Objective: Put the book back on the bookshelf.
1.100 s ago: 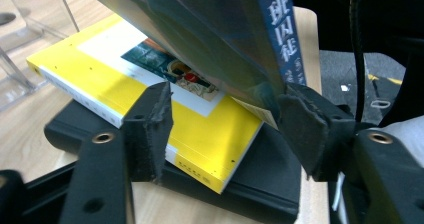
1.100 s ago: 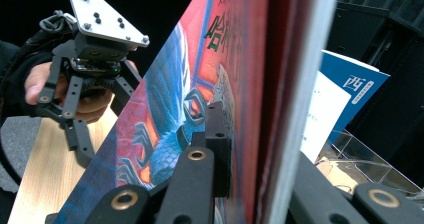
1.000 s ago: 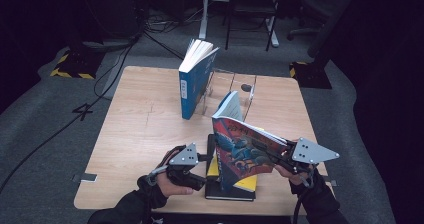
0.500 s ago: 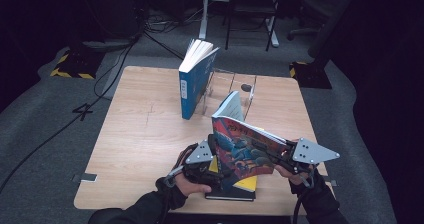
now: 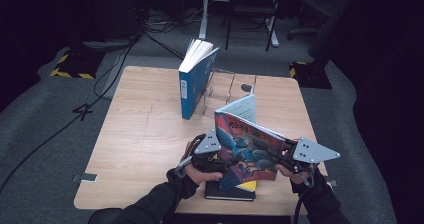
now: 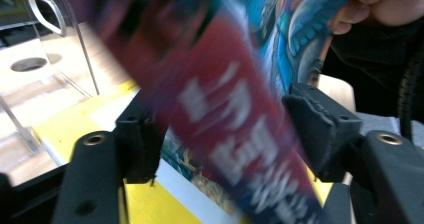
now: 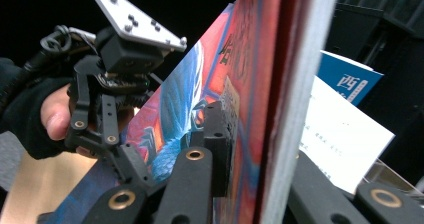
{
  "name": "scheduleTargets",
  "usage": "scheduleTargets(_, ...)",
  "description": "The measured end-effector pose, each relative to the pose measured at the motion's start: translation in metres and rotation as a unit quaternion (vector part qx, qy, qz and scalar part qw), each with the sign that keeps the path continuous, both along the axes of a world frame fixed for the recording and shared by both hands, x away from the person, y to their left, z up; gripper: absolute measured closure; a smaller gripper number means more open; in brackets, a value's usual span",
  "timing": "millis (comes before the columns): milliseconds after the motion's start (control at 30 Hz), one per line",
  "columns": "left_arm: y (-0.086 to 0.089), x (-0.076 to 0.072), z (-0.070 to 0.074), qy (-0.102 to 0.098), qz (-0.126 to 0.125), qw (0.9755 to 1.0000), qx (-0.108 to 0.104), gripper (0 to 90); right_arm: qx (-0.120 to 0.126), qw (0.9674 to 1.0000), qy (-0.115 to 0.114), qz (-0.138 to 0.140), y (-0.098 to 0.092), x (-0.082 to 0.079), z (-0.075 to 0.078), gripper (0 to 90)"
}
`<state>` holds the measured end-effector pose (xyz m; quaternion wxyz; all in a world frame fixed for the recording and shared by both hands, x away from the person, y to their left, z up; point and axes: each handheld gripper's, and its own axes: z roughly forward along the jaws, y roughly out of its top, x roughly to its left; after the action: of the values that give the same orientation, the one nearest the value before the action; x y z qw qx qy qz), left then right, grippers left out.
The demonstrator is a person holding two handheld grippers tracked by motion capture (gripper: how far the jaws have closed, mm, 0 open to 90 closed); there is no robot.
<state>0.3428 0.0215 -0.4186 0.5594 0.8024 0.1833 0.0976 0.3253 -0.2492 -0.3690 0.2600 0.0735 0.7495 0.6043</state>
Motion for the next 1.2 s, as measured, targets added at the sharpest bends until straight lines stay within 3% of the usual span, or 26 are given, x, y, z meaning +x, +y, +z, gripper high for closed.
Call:
scheduleTargets(67, -0.003, -0.002, 0.005, -0.02, -0.004, 0.9998, 0.005, 48.0, 0.003, 1.0, -0.004, -0.007, -0.002, 0.0, 0.001, 84.1)
scheduleTargets(100, -0.003, -0.002, 0.005, -0.02, -0.004, 0.9998, 0.005, 51.2, 0.003, 0.9999, -0.005, -0.009, -0.002, -0.001, 0.001, 84.0)
scheduleTargets(133, -0.002, -0.002, 0.009, -0.022, -0.014, 0.9996, -0.008, 55.2, 0.003, 0.9999, -0.007, -0.01, -0.003, -0.001, 0.002, 84.0)
scheduleTargets(333, 0.0, -0.001, 0.015, -0.045, -0.006, 0.9989, -0.013, 63.1, 0.002, 0.9997, -0.017, -0.018, -0.007, -0.002, 0.007, 83.8)
scheduleTargets(433, 0.003, 0.0, 0.018, -0.055, -0.004, 0.9983, -0.019, 68.3, 0.014, 0.9993, -0.024, -0.025, -0.009, -0.004, 0.011, 82.7)
scheduleTargets(633, 0.008, -0.003, 0.019, -0.072, -0.017, 0.9972, -0.008, 72.8, 0.024, 0.9987, -0.026, -0.038, -0.017, -0.007, 0.013, 72.0)
scheduleTargets(867, 0.013, -0.007, 0.02, -0.071, -0.03, 0.997, -0.005, 73.1, 0.035, 0.9976, -0.025, -0.054, -0.031, -0.01, 0.007, 63.2)
scheduleTargets(1000, 0.012, -0.007, 0.02, -0.071, -0.034, 0.9969, -0.005, 73.3, 0.031, 0.9958, 0.001, -0.086, -0.042, -0.006, -0.005, 56.3)
scheduleTargets(1033, 0.012, -0.007, 0.019, -0.068, -0.035, 0.9971, -0.007, 73.3, 0.023, 0.9947, 0.032, -0.095, -0.045, 0.001, -0.015, 48.1)
scheduleTargets(1200, 0.013, -0.006, 0.019, -0.066, -0.041, 0.9969, -0.01, 73.1, -0.006, 0.9918, 0.089, -0.091, -0.04, 0.017, -0.036, 39.9)
